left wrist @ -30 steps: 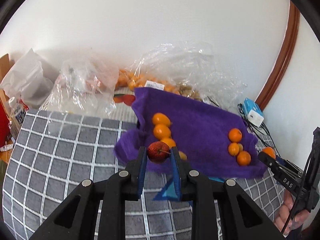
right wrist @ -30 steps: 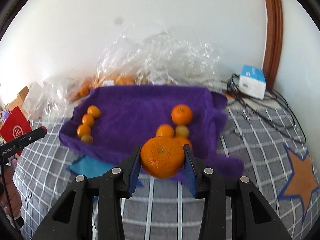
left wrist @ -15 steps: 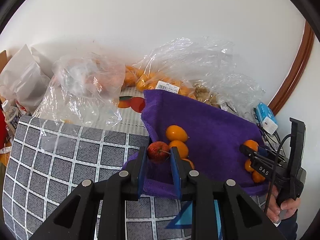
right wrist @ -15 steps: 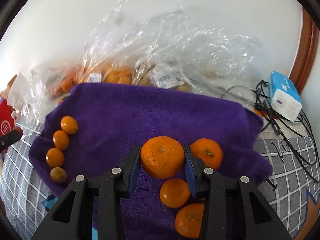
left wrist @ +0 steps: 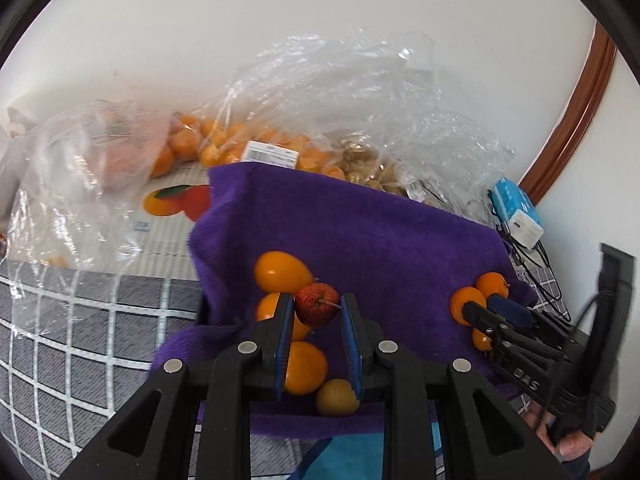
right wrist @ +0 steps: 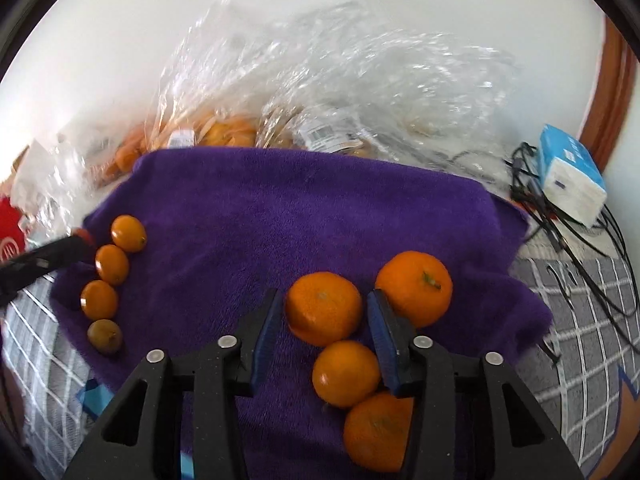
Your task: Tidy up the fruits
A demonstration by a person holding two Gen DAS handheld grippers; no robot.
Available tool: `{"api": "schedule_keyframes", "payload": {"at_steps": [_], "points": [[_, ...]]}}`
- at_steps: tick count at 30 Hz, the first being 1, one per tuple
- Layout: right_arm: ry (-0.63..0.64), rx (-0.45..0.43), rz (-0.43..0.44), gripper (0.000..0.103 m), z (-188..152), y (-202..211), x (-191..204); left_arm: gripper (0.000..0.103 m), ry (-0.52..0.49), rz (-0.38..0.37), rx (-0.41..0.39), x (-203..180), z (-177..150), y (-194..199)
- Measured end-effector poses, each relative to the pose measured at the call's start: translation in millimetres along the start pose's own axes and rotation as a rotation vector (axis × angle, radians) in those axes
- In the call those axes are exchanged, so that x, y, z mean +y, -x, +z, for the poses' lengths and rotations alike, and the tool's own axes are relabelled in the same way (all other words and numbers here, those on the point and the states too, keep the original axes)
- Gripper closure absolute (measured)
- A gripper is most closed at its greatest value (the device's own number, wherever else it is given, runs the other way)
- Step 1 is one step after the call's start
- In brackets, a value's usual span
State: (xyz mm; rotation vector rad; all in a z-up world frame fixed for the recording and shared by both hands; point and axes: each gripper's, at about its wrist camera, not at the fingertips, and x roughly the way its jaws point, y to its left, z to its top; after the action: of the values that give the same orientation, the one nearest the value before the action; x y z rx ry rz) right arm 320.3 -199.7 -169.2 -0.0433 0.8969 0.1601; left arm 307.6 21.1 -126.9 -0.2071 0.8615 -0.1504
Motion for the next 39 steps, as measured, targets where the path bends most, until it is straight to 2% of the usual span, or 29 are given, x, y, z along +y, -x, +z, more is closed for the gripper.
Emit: {"api": "schedule_keyframes", "payload": {"at_steps": [2,7,13,22,26,29,32,34,36,39], "points": [[-0.004,-0.028,-0.012,0.055,-3.4,12.6,-2.7,0.080,0.002,-0.009,0.041,-7.0,0.2,-10.1],[-0.009,-0.070,-0.053,0.055,-10.5,33.4,-16.7,0.080,-0.021,0.033,0.089,-16.6,-6.3,-27.6],[-0.060,-0.050,-0.087,0.055,-19.8,34.9,-34.6,0.080,-0.050,0.063,0.090,-21.8,-7.3,-31.0],[-0.055,-0.011,-0.119,0.055,-31.2,34.8,-32.5,0.079,-0.087,0.092,0.082,-27.6,-9.1,-29.8],[-0.058,-0.006,-0.126,0.055,-33.8,44.6,-32.8,0.068,-0.072,0.048,0.083,-26.4,-11.2,-12.6],[-0.064,-0.007,-0.128,0.055,-34.9,57.3,-32.5,0.056,-0.081,0.059,0.042,-28.1,-15.9,10.8],[-0.078,-0.021,-0.134,0.055,-37.2,78.8,-31.1,0.053,-0.082,0.071,0.011,-28.5,-23.6,36.7],[-0.085,-0.036,-0.152,0.055,-39.4,97.6,-29.9,0.047,-0.082,0.084,-0.014,-29.4,-30.0,55.3],[-0.097,-0.055,-0.160,0.054,-41.7,115.3,-29.4,0.035,-0.079,0.099,-0.044,-30.4,-38.1,75.2],[-0.119,-0.083,-0.147,0.050,-47.0,145.3,-29.9,0.030,-0.080,0.119,-0.079,-33.8,-50.5,102.5]]}}
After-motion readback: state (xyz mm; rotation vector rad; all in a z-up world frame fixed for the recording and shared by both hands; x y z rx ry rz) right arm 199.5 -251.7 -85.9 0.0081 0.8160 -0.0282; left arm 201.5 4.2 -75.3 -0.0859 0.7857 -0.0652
